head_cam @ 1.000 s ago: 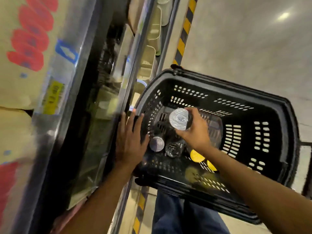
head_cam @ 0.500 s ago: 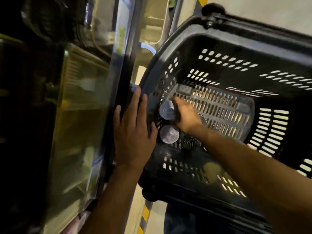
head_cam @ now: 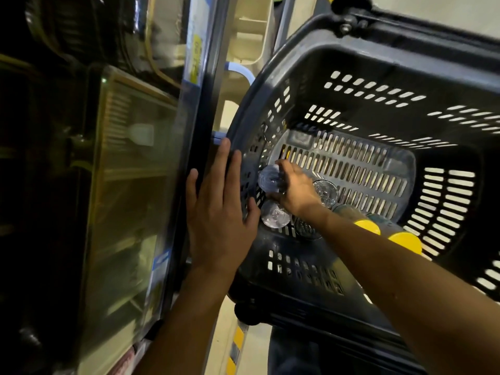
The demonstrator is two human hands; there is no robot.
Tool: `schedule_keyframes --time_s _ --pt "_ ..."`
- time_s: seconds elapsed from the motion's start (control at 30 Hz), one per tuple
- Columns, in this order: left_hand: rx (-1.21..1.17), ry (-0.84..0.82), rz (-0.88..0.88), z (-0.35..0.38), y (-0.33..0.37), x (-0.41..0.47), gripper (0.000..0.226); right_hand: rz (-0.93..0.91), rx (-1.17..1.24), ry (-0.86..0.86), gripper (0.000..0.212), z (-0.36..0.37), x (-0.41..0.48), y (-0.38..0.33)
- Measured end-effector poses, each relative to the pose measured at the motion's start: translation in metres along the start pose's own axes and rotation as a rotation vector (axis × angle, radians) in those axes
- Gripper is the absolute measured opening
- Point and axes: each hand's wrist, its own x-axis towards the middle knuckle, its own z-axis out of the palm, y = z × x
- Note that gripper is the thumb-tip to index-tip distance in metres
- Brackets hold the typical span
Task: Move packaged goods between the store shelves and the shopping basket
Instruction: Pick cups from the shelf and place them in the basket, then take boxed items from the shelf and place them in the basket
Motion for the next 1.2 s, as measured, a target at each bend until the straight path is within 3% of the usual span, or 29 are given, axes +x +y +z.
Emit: schedule_keyframes --time_s 0.17,0.37,0.67,0.93,1.2 --pt "-0.042 -0.057 0.001 -0.005 0.001 0.002 0.067 0.05 -0.072 -0.034 0.08 -0.009 -0.014 -0.011" --pt "-0.089 -0.199 -0.058 -0.035 0.015 0.005 0.067 0.026 -0.209 -0.006 0.054 -0.05 -0.065 -0.031" --pt "-0.192 -0.546 -0.204 -0.157 0.059 -0.001 0.059 -0.081 -0.235 0.014 0.05 -0.157 -0.188 -0.096" --pt "-0.278 -0.349 -0.334 -0.289 0.104 -0.078 0.053 -0.337 -0.35 0.044 0.053 -0.227 -0.331 -0.134" --pt "-0.307 -0.057 -0.544 -0.383 0.123 -0.223 0.054 -0.651 -0.479 -0.03 0.053 -0.219 -0.462 -0.184"
